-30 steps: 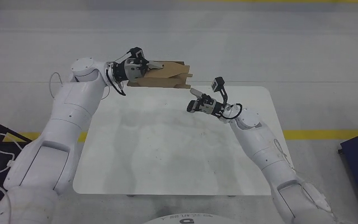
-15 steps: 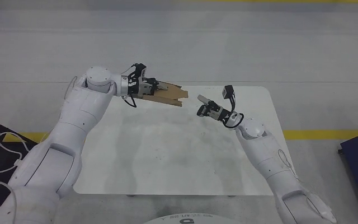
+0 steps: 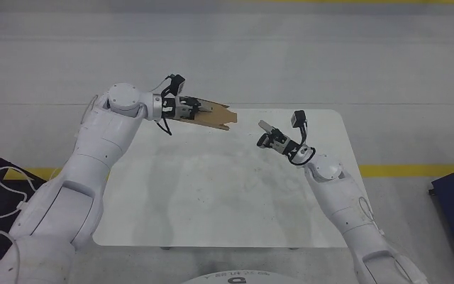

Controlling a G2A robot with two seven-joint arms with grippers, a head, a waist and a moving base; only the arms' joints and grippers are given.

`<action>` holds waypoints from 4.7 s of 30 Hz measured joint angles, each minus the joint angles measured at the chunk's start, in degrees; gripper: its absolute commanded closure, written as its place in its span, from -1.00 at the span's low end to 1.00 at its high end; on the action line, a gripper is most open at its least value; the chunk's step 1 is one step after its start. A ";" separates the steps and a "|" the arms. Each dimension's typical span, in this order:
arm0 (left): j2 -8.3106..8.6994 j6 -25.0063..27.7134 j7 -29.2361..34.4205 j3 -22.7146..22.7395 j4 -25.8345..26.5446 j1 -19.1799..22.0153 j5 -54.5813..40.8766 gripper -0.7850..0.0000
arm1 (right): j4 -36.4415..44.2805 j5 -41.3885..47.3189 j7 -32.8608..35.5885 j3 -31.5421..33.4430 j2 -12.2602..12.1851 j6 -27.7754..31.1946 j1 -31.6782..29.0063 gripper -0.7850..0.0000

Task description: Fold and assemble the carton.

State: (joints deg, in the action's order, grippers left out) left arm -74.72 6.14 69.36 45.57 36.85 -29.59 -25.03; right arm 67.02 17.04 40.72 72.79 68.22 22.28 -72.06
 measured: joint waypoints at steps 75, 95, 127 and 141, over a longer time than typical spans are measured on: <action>6.72 13.96 14.79 -6.25 28.94 -5.27 16.86 1.00 | 1.58 -31.96 -1.03 -14.03 2.54 -2.67 7.12 -1.00; 6.06 13.97 10.82 -4.75 24.87 -4.74 12.07 1.00 | -2.92 -21.20 10.18 -15.05 2.54 4.92 9.99 -1.00; 7.12 12.19 9.85 3.74 20.05 -6.73 -2.84 1.00 | -4.17 -12.16 4.32 -9.51 1.23 9.06 7.40 -1.00; 7.38 13.33 -19.00 3.62 20.98 -7.14 21.79 1.00 | -3.67 -15.40 -6.43 -3.13 -0.34 10.56 1.83 -1.00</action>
State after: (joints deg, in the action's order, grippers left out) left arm -67.35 19.47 50.36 49.19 57.83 -36.72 -3.24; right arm 63.35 1.64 34.29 69.66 67.87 32.85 -70.23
